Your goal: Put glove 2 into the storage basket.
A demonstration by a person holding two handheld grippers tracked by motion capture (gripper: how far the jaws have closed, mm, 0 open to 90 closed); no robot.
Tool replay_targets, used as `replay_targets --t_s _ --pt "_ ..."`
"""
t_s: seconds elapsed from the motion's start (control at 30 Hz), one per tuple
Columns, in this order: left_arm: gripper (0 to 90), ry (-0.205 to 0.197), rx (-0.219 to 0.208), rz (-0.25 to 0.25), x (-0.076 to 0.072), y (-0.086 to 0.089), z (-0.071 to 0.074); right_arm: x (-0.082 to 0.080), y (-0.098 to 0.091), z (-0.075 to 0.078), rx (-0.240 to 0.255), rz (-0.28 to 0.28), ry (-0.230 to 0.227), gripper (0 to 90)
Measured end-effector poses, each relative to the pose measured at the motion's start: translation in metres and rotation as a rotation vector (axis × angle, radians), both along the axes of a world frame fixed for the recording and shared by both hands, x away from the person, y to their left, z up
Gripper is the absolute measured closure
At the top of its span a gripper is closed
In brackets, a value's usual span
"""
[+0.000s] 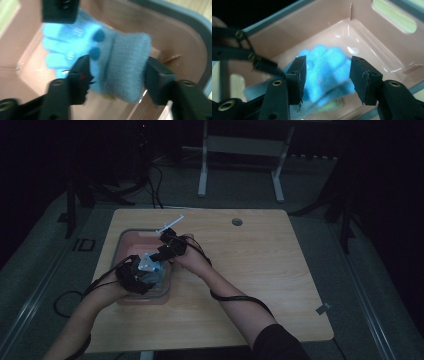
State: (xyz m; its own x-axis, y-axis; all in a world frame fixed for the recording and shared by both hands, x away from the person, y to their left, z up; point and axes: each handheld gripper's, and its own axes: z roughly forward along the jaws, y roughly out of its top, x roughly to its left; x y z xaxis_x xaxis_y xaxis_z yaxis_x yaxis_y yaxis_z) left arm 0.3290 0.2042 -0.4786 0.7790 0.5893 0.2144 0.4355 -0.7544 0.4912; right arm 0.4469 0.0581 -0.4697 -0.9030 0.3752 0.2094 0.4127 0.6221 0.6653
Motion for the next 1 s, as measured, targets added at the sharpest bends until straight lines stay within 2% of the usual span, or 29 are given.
replay_targets --t_s 0.07,0.1,0.13,0.17,0.2,0.27,0.3,0.57,0.67,0.7,0.77,0.87,0.93,1.0 --pt "33.0 -0.004 -0.017 0.011 -0.001 0.000 0.003 -0.002 -0.003 0.006 0.002 0.009 -0.017 43.2" --pt "33.0 0.000 -0.031 0.024 0.000 0.000 0.006 -0.002 -0.003 0.006 0.002 0.009 -0.017 43.2" --pt "25.0 -0.008 -0.036 0.034 -0.001 0.000 0.009 -0.002 -0.005 0.009 0.009 0.014 -0.019 42.0" --pt "23.2 -0.010 -0.045 0.040 -0.001 0.001 0.010 -0.003 -0.007 0.012 0.020 0.013 -0.017 39.7" --pt "15.3 -0.007 -0.054 0.047 -0.001 0.001 0.012 -0.005 -0.010 0.015 0.029 0.021 -0.008 38.1" --pt "13.9 -0.006 -0.070 0.062 -0.002 0.001 0.013 -0.007 -0.011 0.016 0.034 0.025 -0.004 35.2" --pt "12.0 -0.012 -0.066 0.064 -0.002 0.000 0.014 -0.010 -0.015 0.017 0.037 0.062 -0.009 29.2" --pt "10.3 -0.044 -0.080 0.068 -0.004 -0.010 0.018 -0.017 -0.027 0.020 0.070 0.105 -0.015 19.0" --pt "9.5 -0.065 -0.118 0.071 -0.005 -0.016 0.024 -0.019 -0.035 0.022 0.065 0.108 -0.041 17.3" --pt "9.4 -0.065 -0.131 0.067 -0.005 -0.018 0.025 -0.019 -0.038 0.022 0.071 0.098 -0.033 17.3" --pt "8.9 -0.077 -0.117 0.061 -0.005 -0.023 0.027 -0.017 -0.044 0.023 0.091 0.088 -0.021 17.3" --pt "8.9 -0.076 -0.115 0.059 -0.003 -0.030 0.029 -0.017 -0.051 0.022 0.080 0.080 -0.032 17.2" --pt "8.9 -0.073 -0.130 0.054 -0.002 -0.035 0.030 -0.017 -0.056 0.020 0.079 0.080 -0.043 17.2" --pt "8.2 -0.068 -0.135 0.050 -0.002 -0.042 0.031 -0.017 -0.061 0.018 0.085 0.082 -0.037 17.0"
